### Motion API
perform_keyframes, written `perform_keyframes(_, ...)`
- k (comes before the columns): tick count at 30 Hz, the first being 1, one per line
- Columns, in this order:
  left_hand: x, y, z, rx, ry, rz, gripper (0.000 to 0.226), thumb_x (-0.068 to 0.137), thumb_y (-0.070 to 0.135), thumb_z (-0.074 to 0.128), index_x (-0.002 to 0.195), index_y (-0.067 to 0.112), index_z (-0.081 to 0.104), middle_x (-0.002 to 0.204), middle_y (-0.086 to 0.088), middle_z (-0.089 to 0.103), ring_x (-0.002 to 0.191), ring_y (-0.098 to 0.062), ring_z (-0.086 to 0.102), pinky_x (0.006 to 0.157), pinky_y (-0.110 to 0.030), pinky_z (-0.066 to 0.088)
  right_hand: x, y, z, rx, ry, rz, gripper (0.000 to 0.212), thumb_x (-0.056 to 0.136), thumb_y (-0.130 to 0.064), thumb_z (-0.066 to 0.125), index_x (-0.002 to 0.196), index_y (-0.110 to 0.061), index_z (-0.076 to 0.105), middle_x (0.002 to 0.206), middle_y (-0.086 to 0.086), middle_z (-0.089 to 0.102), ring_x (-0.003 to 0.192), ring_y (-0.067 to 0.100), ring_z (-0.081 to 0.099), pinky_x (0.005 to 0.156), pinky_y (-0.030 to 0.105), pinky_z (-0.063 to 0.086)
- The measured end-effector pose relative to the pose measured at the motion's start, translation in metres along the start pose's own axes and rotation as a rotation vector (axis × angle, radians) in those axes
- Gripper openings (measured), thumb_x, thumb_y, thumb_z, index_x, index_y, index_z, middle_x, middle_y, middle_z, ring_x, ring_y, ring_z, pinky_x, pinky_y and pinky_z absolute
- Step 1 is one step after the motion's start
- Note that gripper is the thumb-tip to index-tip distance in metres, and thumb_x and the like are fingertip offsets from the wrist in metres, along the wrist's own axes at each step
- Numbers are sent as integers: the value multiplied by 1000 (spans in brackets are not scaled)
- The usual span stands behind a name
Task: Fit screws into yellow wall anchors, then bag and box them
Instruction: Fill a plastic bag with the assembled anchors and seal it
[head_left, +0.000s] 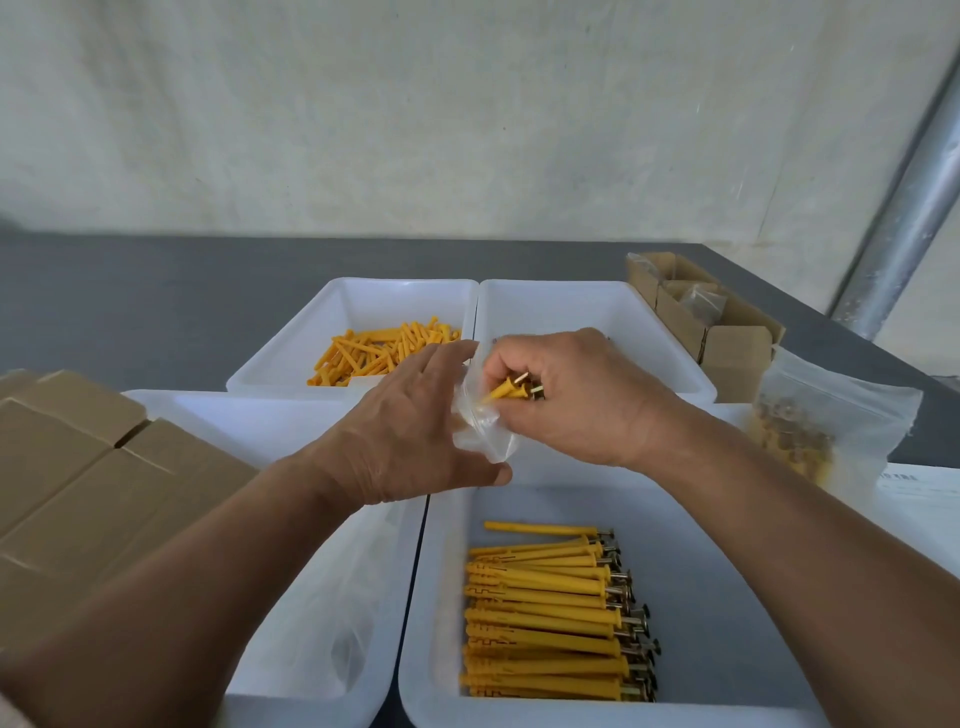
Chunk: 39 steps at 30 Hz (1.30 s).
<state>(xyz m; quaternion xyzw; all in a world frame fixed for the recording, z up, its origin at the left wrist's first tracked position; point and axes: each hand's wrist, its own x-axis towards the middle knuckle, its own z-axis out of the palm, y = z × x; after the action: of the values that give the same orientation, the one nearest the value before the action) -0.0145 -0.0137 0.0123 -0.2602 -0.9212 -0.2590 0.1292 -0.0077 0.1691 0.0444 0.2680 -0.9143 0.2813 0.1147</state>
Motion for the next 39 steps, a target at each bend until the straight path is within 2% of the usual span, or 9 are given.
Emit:
perform_keyframes(5,1,-1,-1,-22,45,3,98,59,46,87,140,21,39,126,7,50,111,-9,48,95,-26,42,1,3,0,33,-119,98,13,82,-31,73,80,-40,64,86,-15,65,65,5,60,48,14,46)
perform_keyframes(10,0,4,2,-82,0,53,98,60,42,89,141,17,40,129,4,52,115,-13,51,97,-35,46,1,-4,6,166,-107,79,27,82,-20,71,71,-42,59,83,-20,64,59,0,56,47,14,41)
perform_keyframes(15,0,5,6,-126,17,76,92,59,33,92,136,15,45,123,5,56,111,-12,55,92,-34,49,2,-6,13,234,-163,118,20,85,-18,66,77,-34,56,76,-9,68,51,-2,58,51,18,45)
perform_keyframes(20,2,-2,8,-152,38,-14,99,58,36,91,139,15,39,120,2,58,105,-14,57,90,-32,49,2,-3,5,304,-182,185,17,86,-18,62,94,-32,59,89,-8,70,73,4,67,69,28,54)
perform_keyframes(24,3,-3,9,-181,54,-53,98,58,37,91,139,16,39,116,3,56,105,-15,55,92,-37,49,3,-2,4,290,-79,177,23,88,-9,59,89,-31,60,85,-9,66,73,1,66,70,27,56)
perform_keyframes(30,3,-2,9,-226,40,-64,98,59,31,93,139,13,40,117,0,59,107,-19,58,91,-44,49,3,-4,12,245,-98,143,15,83,-16,66,87,-30,69,84,-13,72,83,4,66,81,33,54)
perform_keyframes(34,3,-1,7,-215,46,-119,104,47,56,83,136,22,40,110,13,54,106,-14,53,94,-36,48,5,1,-5,178,35,227,27,90,-19,56,79,-41,66,85,-17,68,82,6,66,78,32,57)
perform_keyframes(36,3,-1,6,-230,55,-120,101,44,62,76,132,28,40,102,22,50,101,-9,52,90,-31,48,3,6,-18,73,-49,316,31,91,-14,50,82,-38,67,88,-15,68,84,10,68,80,38,59)
perform_keyframes(39,3,-2,5,-246,54,-120,99,42,65,72,129,33,39,100,25,49,97,-1,52,87,-27,47,-5,13,-23,-237,-488,395,24,95,-21,51,105,-33,69,92,-7,67,81,15,69,72,34,60)
